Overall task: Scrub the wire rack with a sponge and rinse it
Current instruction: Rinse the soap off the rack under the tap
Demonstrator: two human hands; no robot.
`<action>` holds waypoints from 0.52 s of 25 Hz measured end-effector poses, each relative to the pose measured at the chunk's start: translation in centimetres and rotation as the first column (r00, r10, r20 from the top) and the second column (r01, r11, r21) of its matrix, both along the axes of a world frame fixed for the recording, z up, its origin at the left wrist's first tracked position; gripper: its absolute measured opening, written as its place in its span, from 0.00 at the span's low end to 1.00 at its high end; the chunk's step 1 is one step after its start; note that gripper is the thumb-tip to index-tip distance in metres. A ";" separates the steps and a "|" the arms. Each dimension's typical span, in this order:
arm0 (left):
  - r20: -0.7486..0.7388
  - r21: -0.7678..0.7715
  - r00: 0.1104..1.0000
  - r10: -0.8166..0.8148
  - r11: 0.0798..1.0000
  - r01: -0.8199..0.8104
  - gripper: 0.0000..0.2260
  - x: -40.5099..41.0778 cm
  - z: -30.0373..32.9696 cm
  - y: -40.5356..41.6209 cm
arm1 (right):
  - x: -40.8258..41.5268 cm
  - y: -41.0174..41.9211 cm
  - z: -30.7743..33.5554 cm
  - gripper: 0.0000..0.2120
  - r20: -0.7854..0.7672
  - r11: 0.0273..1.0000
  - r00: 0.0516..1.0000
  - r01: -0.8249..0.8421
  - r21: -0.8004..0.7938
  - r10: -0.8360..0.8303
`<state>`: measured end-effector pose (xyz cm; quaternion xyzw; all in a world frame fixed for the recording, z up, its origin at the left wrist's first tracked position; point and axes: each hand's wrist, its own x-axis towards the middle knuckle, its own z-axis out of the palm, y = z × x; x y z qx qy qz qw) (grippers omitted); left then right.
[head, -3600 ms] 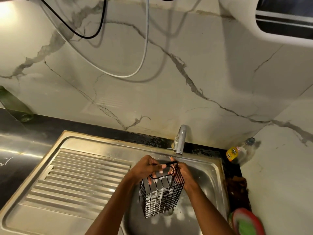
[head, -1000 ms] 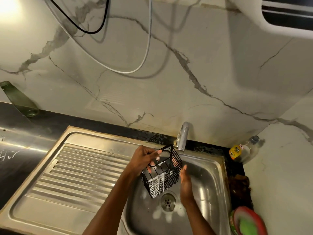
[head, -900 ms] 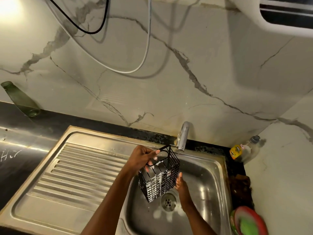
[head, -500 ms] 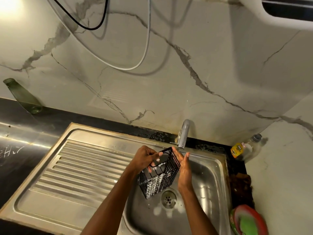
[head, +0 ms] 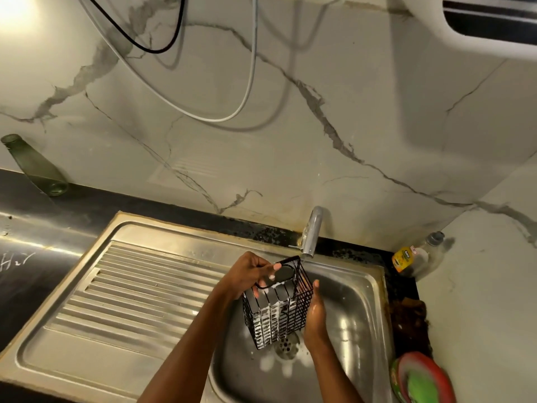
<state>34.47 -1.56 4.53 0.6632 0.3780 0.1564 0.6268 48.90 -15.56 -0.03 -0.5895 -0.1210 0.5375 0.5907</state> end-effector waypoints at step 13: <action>0.070 -0.109 0.995 -0.071 0.991 0.078 0.27 4.1 -2.4 2.7 | 9.7 -2.0 2.7 0.27 0.413 0.950 0.857 -0.296 -0.098 0.310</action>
